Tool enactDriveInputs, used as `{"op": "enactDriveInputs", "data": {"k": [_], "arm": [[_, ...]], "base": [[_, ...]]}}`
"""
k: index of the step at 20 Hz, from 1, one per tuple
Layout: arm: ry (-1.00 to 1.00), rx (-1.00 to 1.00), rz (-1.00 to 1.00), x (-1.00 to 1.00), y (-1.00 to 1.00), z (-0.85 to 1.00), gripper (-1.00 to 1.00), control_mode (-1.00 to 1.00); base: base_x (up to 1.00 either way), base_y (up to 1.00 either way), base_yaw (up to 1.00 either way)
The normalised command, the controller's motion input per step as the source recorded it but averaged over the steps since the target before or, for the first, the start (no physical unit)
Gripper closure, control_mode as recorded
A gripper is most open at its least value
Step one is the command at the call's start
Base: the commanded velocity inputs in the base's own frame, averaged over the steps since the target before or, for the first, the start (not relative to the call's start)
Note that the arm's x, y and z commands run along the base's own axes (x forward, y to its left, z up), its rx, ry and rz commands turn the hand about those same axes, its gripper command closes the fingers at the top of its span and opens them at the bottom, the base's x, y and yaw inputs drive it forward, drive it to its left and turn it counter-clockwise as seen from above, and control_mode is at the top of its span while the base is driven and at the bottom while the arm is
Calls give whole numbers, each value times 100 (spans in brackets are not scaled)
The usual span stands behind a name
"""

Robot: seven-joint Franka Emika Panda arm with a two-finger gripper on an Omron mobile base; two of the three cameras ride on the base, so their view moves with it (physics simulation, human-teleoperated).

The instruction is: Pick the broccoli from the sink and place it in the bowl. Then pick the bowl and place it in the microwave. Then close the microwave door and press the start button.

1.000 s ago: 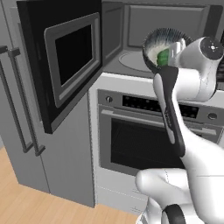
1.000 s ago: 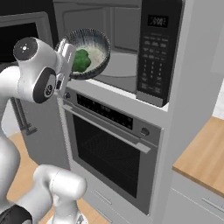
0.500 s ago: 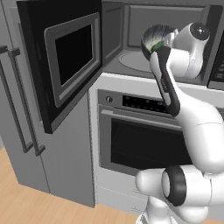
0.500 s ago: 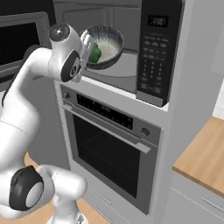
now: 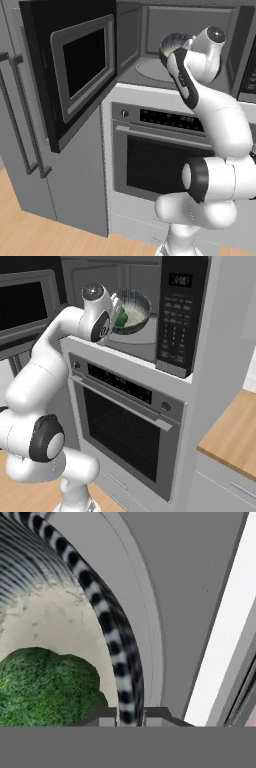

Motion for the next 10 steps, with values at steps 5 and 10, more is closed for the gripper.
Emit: {"op": "enactDriveInputs", "data": {"k": [5,10], "arm": [[0,0,0,66,-12,-41,100,-100],[1,0,0,61,-12,-42,100,-100]], "base": [[0,0,0],[0,0,0]]}}
